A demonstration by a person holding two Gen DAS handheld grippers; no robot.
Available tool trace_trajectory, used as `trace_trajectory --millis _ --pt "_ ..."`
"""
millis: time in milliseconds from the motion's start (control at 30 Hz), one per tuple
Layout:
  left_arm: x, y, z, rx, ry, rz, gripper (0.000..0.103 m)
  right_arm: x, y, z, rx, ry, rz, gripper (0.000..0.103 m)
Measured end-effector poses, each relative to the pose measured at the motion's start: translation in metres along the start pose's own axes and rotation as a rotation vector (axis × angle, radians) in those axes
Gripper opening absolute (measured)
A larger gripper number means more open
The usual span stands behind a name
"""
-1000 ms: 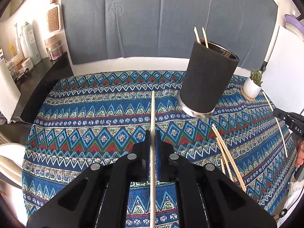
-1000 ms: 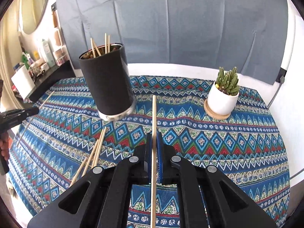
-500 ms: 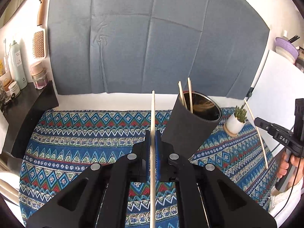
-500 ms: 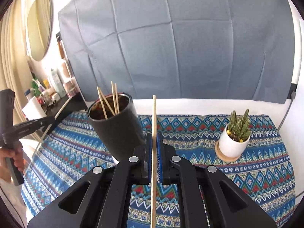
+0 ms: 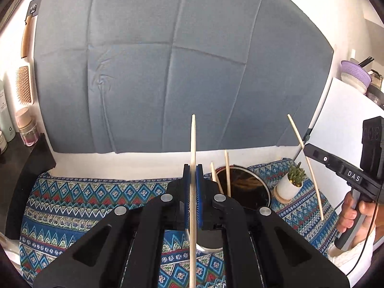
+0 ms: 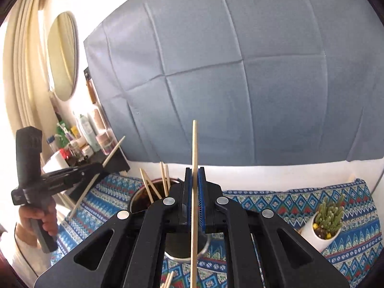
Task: Organize utensils
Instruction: 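Lift the left tool's stick over the black holder while the right tool carries its stick there, then open the right tool to drop its stick into the holder while the left tool releases its stick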
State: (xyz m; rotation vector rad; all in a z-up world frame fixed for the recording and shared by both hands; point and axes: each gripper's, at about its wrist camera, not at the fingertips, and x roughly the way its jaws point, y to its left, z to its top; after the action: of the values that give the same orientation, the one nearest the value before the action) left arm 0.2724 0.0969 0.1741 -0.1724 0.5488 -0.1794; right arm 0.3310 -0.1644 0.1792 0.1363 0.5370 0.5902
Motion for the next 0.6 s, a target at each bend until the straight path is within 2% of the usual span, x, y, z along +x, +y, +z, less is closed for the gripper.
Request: trace_trajectory --millis 133,200,367,467,600 --pt "0.010 -0.007 0.011 -0.008 -0.029 -0.070 0.005 0.009 0.004 0.009 0.014 -0.063 0.079 0.005" --pt "0.016 -0.011 0.015 -0.019 -0.044 -0.128 0.005 0.014 0.006 0.013 0.024 -0.089 0.114 0.005" --pt "0.029 -0.023 0.019 -0.007 -0.128 -0.204 0.005 0.030 0.010 0.020 0.045 -0.146 0.174 0.005" --pt "0.039 -0.023 0.016 -0.033 -0.170 -0.253 0.005 0.038 0.006 0.019 0.089 -0.187 0.213 0.005" --pt "0.040 -0.020 0.008 -0.062 -0.319 -0.333 0.005 0.053 -0.003 0.016 0.145 -0.228 0.223 0.005"
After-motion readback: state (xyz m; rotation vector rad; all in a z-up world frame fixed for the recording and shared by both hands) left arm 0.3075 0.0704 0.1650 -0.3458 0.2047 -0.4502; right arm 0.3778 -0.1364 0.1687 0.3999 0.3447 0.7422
